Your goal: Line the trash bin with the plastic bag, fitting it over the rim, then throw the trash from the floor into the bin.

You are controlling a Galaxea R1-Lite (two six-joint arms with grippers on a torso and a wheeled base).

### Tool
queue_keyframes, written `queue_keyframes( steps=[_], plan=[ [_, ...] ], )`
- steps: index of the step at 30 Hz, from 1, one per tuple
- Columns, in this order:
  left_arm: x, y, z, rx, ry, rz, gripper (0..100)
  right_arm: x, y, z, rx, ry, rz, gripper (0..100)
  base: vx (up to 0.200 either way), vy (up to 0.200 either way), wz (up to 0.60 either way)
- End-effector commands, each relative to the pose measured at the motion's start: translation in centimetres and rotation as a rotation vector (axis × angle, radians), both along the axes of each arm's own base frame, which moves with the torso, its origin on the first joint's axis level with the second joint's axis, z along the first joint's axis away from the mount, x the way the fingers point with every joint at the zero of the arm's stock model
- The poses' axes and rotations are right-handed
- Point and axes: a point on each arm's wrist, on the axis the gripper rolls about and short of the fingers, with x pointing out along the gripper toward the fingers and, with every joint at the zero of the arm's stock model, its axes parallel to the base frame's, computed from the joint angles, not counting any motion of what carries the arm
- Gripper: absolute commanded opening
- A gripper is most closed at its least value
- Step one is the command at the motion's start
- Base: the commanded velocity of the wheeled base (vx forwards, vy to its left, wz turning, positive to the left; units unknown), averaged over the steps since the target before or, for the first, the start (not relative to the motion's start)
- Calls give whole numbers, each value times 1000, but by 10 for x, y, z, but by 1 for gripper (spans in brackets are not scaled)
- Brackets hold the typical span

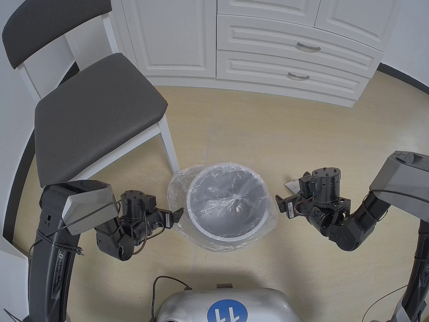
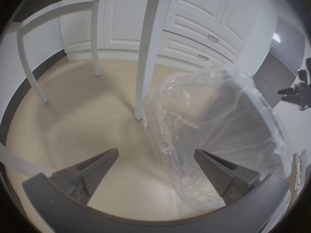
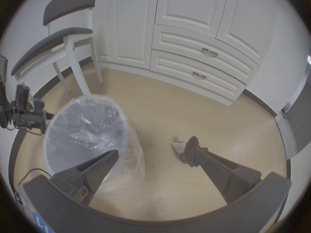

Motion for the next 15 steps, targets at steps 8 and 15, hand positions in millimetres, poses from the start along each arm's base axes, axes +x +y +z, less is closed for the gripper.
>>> queue_keyframes(
  steps=[8, 15],
  plan=[
    [-44, -5, 42, -62, -86, -75, 100, 9, -9, -62, -97, 150, 0, 100, 0, 0, 0],
    [-55, 5, 64, -67, -106, -59, 100, 29, 5, -85, -54, 144, 8, 100, 0, 0, 0]
  ],
)
